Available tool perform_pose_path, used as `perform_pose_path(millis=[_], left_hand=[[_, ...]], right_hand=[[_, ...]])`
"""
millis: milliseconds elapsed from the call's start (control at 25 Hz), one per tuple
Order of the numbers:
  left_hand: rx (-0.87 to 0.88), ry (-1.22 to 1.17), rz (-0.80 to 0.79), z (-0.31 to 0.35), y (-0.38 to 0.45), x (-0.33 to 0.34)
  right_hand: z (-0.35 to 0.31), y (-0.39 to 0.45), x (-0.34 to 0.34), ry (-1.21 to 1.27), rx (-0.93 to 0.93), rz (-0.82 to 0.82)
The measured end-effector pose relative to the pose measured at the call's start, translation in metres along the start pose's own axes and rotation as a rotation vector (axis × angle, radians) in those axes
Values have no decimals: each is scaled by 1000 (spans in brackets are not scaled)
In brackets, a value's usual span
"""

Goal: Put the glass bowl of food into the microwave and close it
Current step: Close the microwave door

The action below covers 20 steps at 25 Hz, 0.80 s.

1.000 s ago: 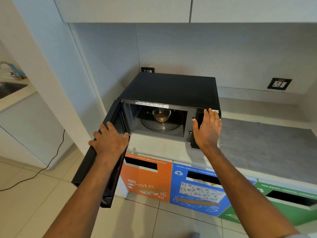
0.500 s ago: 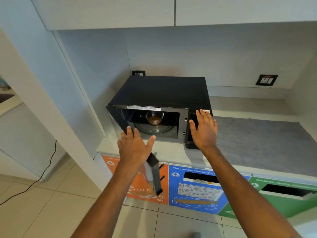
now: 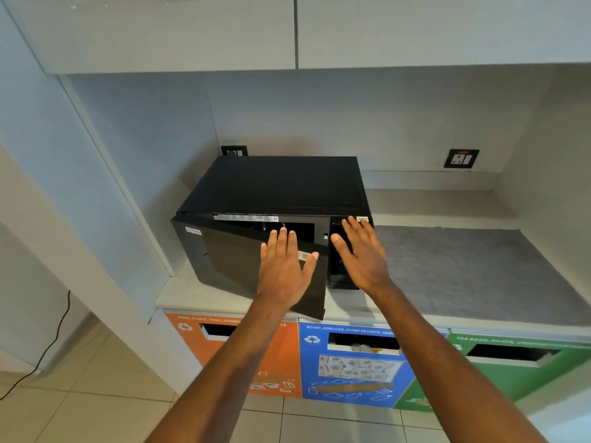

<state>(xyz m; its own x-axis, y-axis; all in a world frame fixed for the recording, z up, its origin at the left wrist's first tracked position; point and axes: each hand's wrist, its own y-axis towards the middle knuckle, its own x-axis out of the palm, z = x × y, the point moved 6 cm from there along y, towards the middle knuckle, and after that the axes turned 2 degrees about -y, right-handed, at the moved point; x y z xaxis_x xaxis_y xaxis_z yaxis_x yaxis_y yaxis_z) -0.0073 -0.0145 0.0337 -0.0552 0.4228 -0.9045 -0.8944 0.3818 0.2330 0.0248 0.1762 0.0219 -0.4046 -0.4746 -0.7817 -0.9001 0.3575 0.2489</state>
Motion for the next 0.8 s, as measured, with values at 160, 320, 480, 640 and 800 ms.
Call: perform_pose_path(millis=[160,320,480,640,800], left_hand=[[75,120,-34,-3,25,13],[68,162,-10,0,45,19],[44,190,7,1,50,27],[39,187,3,1,56,30],[25,166,2,0,62,32]], right_hand=[[0,4,6,-198,-81,-41],[-6,19,6,-296,-63,-31],[-10,29,6,-267,-30,23],[-7,35,7,-167,13,73],[-4,38,11,-156,34,126]])
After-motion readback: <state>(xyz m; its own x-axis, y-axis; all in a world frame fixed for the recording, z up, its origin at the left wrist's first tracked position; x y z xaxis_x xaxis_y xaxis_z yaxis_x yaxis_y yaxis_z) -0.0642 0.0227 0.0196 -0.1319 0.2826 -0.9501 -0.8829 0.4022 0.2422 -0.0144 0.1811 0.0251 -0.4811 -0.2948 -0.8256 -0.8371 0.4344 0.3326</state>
